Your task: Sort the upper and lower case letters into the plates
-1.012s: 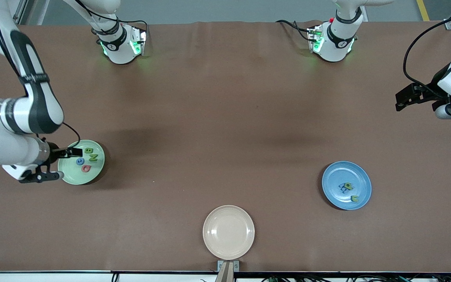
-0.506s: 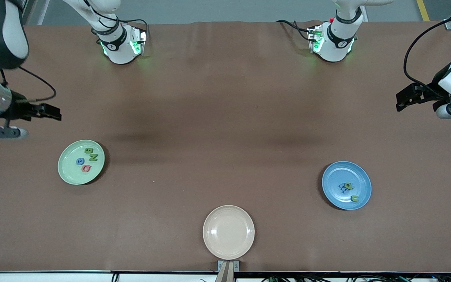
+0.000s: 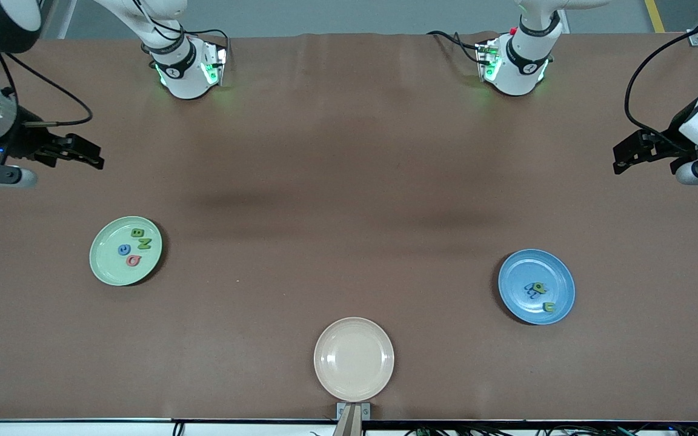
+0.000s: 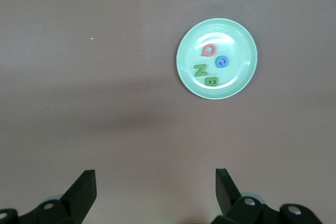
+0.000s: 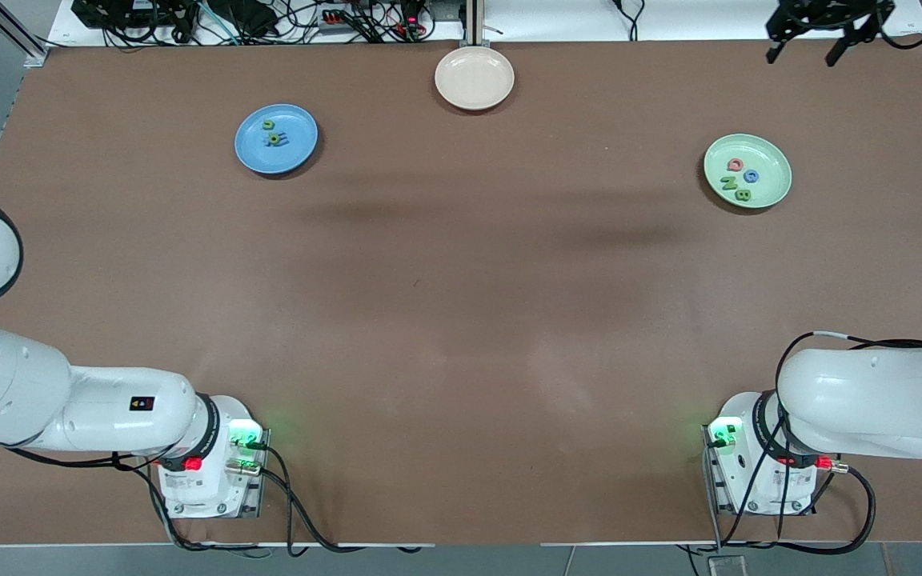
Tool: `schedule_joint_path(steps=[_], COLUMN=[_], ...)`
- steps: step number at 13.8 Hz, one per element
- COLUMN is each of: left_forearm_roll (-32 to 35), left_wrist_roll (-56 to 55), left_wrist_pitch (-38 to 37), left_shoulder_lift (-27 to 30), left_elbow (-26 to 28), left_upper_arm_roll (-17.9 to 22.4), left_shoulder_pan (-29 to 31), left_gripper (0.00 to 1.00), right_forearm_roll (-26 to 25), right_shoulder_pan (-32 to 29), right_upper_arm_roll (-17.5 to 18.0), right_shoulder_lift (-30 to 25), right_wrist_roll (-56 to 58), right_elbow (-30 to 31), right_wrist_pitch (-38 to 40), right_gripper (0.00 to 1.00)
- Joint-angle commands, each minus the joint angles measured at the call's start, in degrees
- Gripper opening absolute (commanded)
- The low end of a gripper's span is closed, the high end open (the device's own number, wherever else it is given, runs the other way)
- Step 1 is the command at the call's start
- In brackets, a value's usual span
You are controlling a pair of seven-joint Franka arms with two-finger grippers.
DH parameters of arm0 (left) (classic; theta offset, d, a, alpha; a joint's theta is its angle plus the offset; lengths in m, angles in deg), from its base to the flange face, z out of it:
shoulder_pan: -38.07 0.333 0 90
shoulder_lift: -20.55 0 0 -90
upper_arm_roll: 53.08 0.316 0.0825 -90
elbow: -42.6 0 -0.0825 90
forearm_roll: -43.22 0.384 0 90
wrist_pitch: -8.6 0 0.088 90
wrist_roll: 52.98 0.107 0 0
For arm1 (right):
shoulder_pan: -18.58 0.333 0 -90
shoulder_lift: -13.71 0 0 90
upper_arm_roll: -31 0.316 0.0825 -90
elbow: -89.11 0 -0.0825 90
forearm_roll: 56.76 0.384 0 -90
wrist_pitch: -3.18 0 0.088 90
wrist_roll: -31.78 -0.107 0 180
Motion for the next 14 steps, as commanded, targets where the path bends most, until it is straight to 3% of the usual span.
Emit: schedule_joint_path(steps=[1, 3, 4, 5, 8, 9, 14], left_forearm_roll=[-0.72, -0.72, -0.72, -0.8, -0.8, -0.72, 0.16], left_wrist_roll=[1.24, 1.24, 1.24, 1.24, 1.24, 1.24, 0.89], left_wrist_pitch=[1.28, 1.54, 1.54, 1.63, 3.3, 3.47, 11.01], left_shoulder_lift=[-0.58, -1.02, -1.02, -1.54, -2.07, -2.25, -5.57], left_elbow=[0.16, 0.24, 0.33, 0.68, 2.26, 2.35, 6.57], left_upper_arm_roll=[0.03, 0.03, 0.03, 0.03, -0.06, 0.03, 0.2], left_shoulder_pan=[0.04, 0.04, 0.04, 0.22, 0.4, 0.31, 0.57], left_gripper=[1.0, 1.0, 1.0, 1.0, 1.0, 1.0, 1.0], right_forearm_roll=[0.44, 0.18, -0.6, -1.83, -2.19, -2.19, -2.19], right_shoulder_pan=[-1.34, -2.76, -1.46, 2.3, 15.75, 17.26, 17.45], right_upper_arm_roll=[-0.79, -0.88, -2.8, -6.29, -21.14, -23.27, -23.56], right_shoulder_lift=[0.29, 0.29, 0.29, 0.38, 0.38, 0.47, 0.47], right_wrist_roll=[-0.08, 0.8, 0.8, 0.89, 0.98, 1.59, 2.56], right_elbow=[-2.05, -5.38, -6.45, -7.42, -7.69, -7.69, -7.69], right_wrist_pitch=[1.09, 2.85, 3.12, 3.29, 3.29, 3.29, 3.12], right_gripper=[1.0, 1.0, 1.0, 1.0, 1.0, 1.0, 1.0])
